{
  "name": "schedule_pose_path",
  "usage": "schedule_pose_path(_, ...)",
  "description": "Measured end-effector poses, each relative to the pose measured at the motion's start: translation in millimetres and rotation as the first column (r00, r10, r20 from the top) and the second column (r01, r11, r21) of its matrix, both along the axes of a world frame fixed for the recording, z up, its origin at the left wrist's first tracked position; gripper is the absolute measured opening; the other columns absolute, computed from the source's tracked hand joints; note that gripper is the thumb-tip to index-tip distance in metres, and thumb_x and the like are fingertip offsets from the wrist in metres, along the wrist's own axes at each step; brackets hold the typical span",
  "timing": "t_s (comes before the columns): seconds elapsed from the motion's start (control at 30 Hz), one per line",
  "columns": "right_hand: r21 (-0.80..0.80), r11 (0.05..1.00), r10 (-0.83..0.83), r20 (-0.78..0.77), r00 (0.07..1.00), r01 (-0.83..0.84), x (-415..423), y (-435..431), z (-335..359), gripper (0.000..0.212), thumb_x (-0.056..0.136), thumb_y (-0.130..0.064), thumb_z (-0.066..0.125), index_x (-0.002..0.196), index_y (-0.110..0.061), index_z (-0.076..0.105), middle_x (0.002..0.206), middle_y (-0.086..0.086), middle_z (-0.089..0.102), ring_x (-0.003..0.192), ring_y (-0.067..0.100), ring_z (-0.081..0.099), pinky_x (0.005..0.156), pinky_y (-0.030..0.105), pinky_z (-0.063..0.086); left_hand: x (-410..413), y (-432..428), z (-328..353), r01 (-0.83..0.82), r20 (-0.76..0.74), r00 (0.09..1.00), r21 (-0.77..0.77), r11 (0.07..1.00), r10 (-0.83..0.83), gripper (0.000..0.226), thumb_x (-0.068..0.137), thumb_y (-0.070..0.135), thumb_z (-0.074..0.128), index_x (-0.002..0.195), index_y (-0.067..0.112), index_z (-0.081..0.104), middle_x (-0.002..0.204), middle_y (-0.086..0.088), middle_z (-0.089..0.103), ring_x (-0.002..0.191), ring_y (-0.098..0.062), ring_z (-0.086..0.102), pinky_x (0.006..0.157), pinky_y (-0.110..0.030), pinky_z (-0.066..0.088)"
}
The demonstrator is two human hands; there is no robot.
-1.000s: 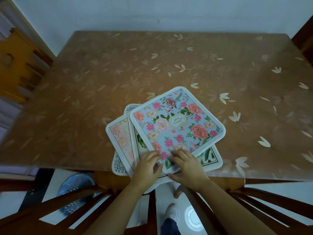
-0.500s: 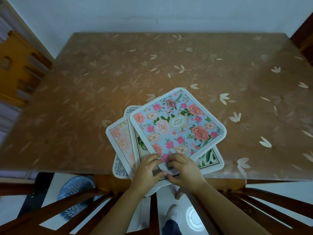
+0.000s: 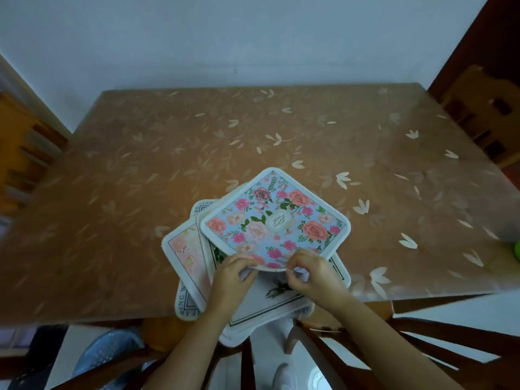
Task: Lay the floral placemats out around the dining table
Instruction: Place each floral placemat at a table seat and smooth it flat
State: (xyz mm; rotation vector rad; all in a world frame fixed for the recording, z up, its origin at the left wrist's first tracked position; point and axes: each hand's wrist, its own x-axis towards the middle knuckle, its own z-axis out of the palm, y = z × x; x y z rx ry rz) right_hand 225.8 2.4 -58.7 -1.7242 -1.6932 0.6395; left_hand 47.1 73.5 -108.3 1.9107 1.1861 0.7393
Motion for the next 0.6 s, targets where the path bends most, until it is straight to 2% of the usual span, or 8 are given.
schedule_pose_path(0.1,0.014,0.998,-0.054,0.003,0.999,0.054,19,-7,23,0.004,0.077,-0.004,0.064,0.074,-0.007,0.062,0.08,0.006,0.065,0.074,0.017,0.06,0.068,0.022,0.048,5,8,12,-0.011,0.057,0.998,-0.132,0.991,0.018,0.018,0.077,0.0,0.068,0.082,0.017,0.068,0.092,0.005,0.06,0.095,-0.012,0.057,0.085,-0.019,0.043)
schedule_pose_path(0.2,0.033,0.993,-0.117,0.045,0.992,0.115,35,-17,43,0.005,0.077,-0.005,0.063,0.075,-0.009,0.062,0.078,-0.001,0.061,0.073,0.011,0.057,0.066,0.019,0.046,15,11,29,0.015,0.058,0.998,-0.137,0.99,-0.007,0.012,0.078,0.003,0.068,0.078,0.015,0.068,0.087,-0.002,0.062,0.088,-0.015,0.058,0.081,-0.031,0.048)
schedule_pose_path(0.27,0.037,0.989,-0.145,0.08,0.986,0.143,41,-24,54,0.005,0.078,-0.005,0.063,0.077,-0.01,0.063,0.078,-0.004,0.059,0.072,0.009,0.056,0.065,0.021,0.046,24,11,40,0.026,0.06,0.998,-0.101,0.995,-0.02,0.008,0.078,0.002,0.068,0.077,0.01,0.068,0.084,-0.006,0.063,0.086,-0.021,0.058,0.08,-0.035,0.049)
schedule_pose_path(0.3,0.034,0.987,-0.159,0.104,0.982,0.156,43,-27,59,0.004,0.079,-0.008,0.063,0.079,-0.012,0.063,0.079,-0.006,0.058,0.073,0.007,0.055,0.065,0.022,0.046,28,10,46,0.029,0.055,0.998,-0.076,0.997,-0.025,0.007,0.077,0.003,0.069,0.076,0.01,0.068,0.083,-0.005,0.062,0.088,-0.021,0.058,0.081,-0.033,0.048)
schedule_pose_path(0.4,0.013,0.986,-0.163,0.238,0.957,0.165,42,-30,73,0.005,0.081,-0.022,0.061,0.085,-0.019,0.063,0.079,-0.014,0.052,0.073,0.002,0.051,0.06,0.016,0.041,38,8,66,0.076,0.014,0.997,0.076,0.994,-0.077,0.005,0.077,0.009,0.071,0.076,0.013,0.069,0.08,0.005,0.06,0.083,-0.012,0.056,0.074,-0.014,0.042)
schedule_pose_path(0.43,0.005,0.988,-0.152,0.28,0.948,0.157,40,-29,77,0.008,0.082,-0.025,0.059,0.086,-0.02,0.063,0.08,-0.013,0.052,0.073,0.004,0.051,0.057,0.014,0.039,42,6,74,0.107,0.003,0.994,0.123,0.987,-0.108,0.005,0.076,0.01,0.072,0.076,0.014,0.069,0.079,0.006,0.059,0.08,-0.01,0.056,0.07,-0.014,0.044)
schedule_pose_path(0.53,0.008,0.986,-0.16,0.331,0.93,0.167,30,-25,89,0.012,0.083,-0.023,0.056,0.088,-0.017,0.065,0.088,-0.005,0.061,0.076,0.009,0.053,0.057,0.016,0.039,56,-1,99,0.211,-0.043,0.978,0.213,0.954,-0.206,0.003,0.076,0.013,0.071,0.077,0.015,0.07,0.077,0.005,0.06,0.074,-0.013,0.057,0.066,-0.027,0.049)
schedule_pose_path(0.6,0.027,0.98,-0.195,0.343,0.919,0.198,25,-24,96,0.013,0.081,-0.019,0.055,0.089,-0.016,0.065,0.091,-0.001,0.063,0.077,0.012,0.054,0.056,0.015,0.038,62,-5,114,0.252,-0.065,0.968,0.254,0.934,-0.243,0.002,0.075,0.015,0.071,0.077,0.017,0.07,0.076,0.007,0.059,0.073,-0.012,0.056,0.065,-0.028,0.047)
